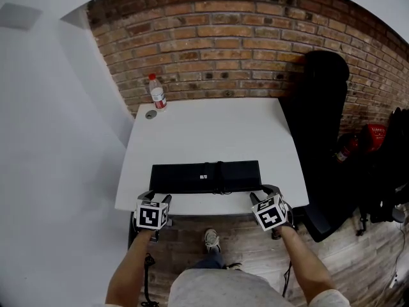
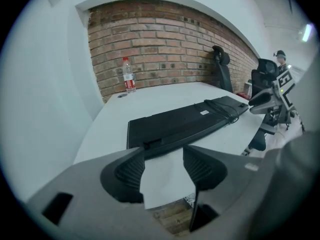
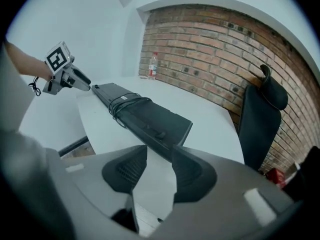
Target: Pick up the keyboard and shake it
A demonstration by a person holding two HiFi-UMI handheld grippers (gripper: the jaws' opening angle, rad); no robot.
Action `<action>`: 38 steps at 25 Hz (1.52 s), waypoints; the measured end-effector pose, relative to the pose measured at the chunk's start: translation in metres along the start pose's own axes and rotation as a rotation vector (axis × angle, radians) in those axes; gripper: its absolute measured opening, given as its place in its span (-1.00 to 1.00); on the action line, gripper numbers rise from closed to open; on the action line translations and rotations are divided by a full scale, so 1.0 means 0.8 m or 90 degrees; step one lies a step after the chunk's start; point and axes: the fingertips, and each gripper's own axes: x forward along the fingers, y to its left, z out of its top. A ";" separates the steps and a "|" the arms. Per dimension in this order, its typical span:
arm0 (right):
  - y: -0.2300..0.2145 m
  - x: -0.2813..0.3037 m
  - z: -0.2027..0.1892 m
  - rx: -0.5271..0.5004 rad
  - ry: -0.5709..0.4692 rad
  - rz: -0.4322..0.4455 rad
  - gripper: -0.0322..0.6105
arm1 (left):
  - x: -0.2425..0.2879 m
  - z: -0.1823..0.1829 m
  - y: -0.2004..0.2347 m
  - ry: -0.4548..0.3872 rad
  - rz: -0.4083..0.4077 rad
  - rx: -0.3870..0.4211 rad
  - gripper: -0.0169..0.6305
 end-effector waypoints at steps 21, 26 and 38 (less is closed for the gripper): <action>0.019 -0.101 0.100 0.132 -0.214 0.042 -0.89 | -0.101 0.118 -0.094 -0.251 -0.054 -0.067 -0.97; 0.017 -0.106 0.100 0.137 -0.222 0.042 -0.89 | -0.100 0.116 -0.101 -0.252 -0.066 -0.076 -0.97; 0.020 -0.106 0.103 0.134 -0.225 0.046 -0.89 | -0.096 0.111 -0.106 -0.240 -0.073 -0.070 -0.97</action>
